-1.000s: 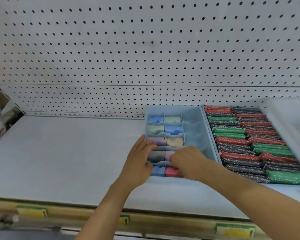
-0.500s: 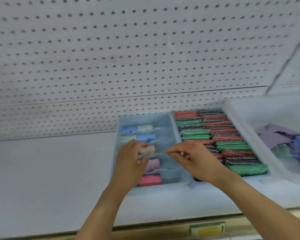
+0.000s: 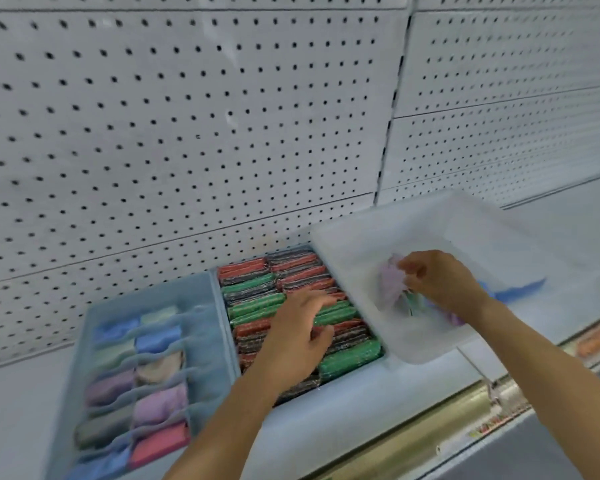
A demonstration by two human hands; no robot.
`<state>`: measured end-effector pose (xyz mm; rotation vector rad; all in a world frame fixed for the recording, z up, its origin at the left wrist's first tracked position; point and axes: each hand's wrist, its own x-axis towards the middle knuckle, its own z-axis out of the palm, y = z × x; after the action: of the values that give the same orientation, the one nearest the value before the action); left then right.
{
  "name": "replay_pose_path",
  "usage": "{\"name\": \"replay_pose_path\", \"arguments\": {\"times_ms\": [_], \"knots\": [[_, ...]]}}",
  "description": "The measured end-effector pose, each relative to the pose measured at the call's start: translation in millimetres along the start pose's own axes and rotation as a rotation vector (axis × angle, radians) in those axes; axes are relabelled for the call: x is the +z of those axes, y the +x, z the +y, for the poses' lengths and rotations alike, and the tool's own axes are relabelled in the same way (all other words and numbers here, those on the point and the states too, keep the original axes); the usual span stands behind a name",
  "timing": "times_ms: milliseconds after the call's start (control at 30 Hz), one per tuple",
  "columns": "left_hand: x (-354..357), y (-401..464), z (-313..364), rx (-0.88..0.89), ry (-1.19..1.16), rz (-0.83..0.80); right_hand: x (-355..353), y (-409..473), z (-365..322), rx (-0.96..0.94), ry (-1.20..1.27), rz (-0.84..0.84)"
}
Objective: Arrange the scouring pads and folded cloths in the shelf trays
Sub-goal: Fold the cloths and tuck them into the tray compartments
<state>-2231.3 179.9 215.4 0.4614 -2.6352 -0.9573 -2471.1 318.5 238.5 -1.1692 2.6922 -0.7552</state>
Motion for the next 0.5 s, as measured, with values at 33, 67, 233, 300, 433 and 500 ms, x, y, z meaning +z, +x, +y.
{"name": "replay_pose_path", "arguments": {"times_ms": [33, 67, 233, 300, 433, 500], "knots": [[4.9, 6.5, 3.6, 0.017, 0.007, -0.018, 2.7, 8.8, 9.7, -0.003, -0.099, -0.093], [10.0, 12.9, 7.3, 0.038, 0.02, -0.042, 7.9, 17.4, 15.9, -0.042, -0.233, -0.191], [30.1, 34.8, 13.1, 0.08, 0.114, -0.192, 40.8, 47.3, 21.9, -0.263, -0.786, -0.497], [32.2, 36.8, 10.4, 0.086, 0.115, -0.192, 41.7, 51.0, 16.2, -0.273, -0.799, -0.467], [21.6, 35.5, 12.5, 0.058, -0.004, -0.227, 17.7, 51.3, 4.8, -0.088, -0.218, -0.184], [9.0, 39.1, 21.1, -0.022, -0.146, -0.191, -3.9, 53.5, -4.4, -0.091, 0.08, -0.002]]}}
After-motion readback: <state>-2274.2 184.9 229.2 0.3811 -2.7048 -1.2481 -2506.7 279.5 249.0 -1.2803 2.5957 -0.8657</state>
